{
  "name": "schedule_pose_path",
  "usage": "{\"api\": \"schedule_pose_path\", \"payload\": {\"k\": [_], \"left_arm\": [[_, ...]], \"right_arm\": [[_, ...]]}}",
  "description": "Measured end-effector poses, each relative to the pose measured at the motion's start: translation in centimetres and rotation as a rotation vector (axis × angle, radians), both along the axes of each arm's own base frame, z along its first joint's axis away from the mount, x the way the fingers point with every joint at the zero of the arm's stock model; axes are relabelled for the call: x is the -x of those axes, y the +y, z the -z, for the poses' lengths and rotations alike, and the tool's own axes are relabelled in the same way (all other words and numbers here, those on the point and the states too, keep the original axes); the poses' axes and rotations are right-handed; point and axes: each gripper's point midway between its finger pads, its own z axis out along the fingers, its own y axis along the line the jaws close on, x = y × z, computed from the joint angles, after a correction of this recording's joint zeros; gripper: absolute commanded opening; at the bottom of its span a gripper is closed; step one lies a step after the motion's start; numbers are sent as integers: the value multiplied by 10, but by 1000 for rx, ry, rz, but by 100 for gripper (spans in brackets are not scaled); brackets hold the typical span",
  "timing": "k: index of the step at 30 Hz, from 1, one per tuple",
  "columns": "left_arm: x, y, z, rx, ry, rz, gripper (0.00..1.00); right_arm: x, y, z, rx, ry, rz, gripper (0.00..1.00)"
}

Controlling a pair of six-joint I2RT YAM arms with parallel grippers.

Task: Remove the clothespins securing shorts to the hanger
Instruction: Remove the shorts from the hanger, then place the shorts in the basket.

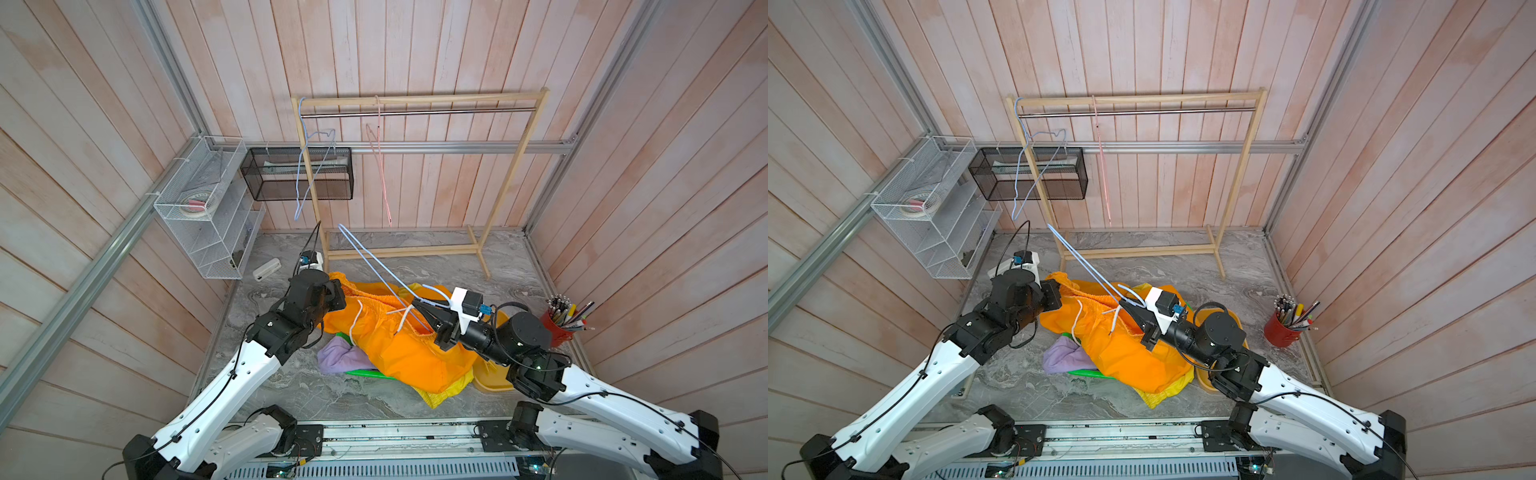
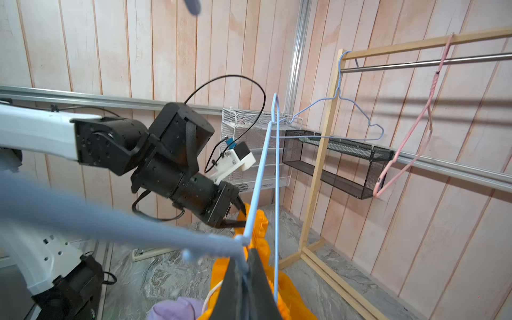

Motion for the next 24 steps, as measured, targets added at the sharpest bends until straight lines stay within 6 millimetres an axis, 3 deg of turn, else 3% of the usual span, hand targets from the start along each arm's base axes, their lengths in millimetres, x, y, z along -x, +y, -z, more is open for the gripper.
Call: {"api": "schedule_pose_path", "payload": {"k": [4, 9, 14, 19, 24], "left_arm": [[14, -15, 8, 37, -14, 58, 0], [31, -46, 4, 64, -44, 151, 0], [42, -77, 5, 79, -56, 231, 0], [51, -117, 20, 68, -37, 326, 0], [65, -173, 40, 76, 2, 465, 0]], "right_arm": [[-13, 12, -7, -39, -26, 28, 0], [-41, 24, -11, -47, -41, 81, 0], [-69, 11, -46, -109, -72, 154, 0], [-68, -7, -67, -157, -101, 178, 0], [-52, -31, -53, -176, -89, 187, 0]]}}
